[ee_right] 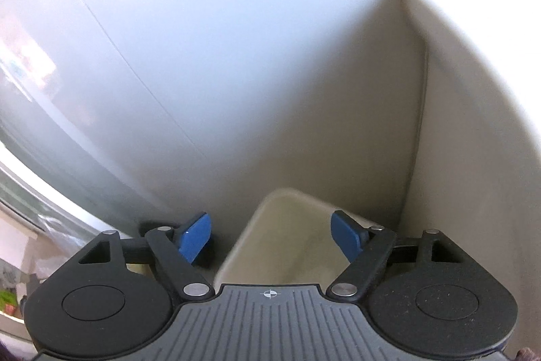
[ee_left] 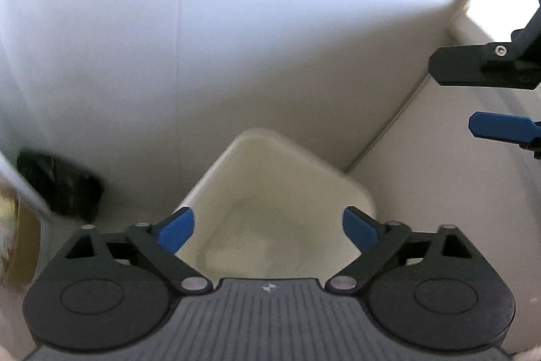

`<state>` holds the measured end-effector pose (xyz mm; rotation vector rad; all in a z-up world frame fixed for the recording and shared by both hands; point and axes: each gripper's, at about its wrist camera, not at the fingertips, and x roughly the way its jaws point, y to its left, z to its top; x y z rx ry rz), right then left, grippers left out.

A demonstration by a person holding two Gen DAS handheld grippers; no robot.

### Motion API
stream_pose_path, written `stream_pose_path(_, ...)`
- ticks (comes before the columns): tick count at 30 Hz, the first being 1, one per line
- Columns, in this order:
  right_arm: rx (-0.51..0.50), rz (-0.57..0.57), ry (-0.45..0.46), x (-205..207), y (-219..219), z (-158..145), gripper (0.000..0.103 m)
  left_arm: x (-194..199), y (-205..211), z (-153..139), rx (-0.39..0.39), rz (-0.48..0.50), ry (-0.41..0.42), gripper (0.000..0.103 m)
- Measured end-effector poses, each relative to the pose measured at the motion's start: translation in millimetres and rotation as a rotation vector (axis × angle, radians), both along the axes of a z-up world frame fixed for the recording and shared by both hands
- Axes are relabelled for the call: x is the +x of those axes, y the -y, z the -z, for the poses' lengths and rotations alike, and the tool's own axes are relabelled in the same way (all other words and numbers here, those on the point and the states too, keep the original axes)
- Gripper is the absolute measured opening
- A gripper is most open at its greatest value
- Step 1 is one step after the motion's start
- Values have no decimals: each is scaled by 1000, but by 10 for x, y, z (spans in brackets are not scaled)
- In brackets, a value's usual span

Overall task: Collect trash
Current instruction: 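Grasp the green lettuce leaf with left tool while right tool grasps white tissue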

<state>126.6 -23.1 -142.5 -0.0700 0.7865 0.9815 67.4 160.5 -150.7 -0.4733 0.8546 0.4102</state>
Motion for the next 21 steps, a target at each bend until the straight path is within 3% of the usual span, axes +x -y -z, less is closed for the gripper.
stream_pose_path(3,49,82,98,-53,362,-393,96,34,171,-410,72,73,42,102)
stream_pose_path(9,52,306,276,-1,1262,-986,99,101,674,-1023,172,236,119,102)
stream_pose_path(16,1,490,394,77,2139,-1201,101,248,1230,-1262,197,412,184,102)
stream_pose_path(21,-84,529,427,176,2527,-1201,102,403,1643,-1363,237,562,263,102)
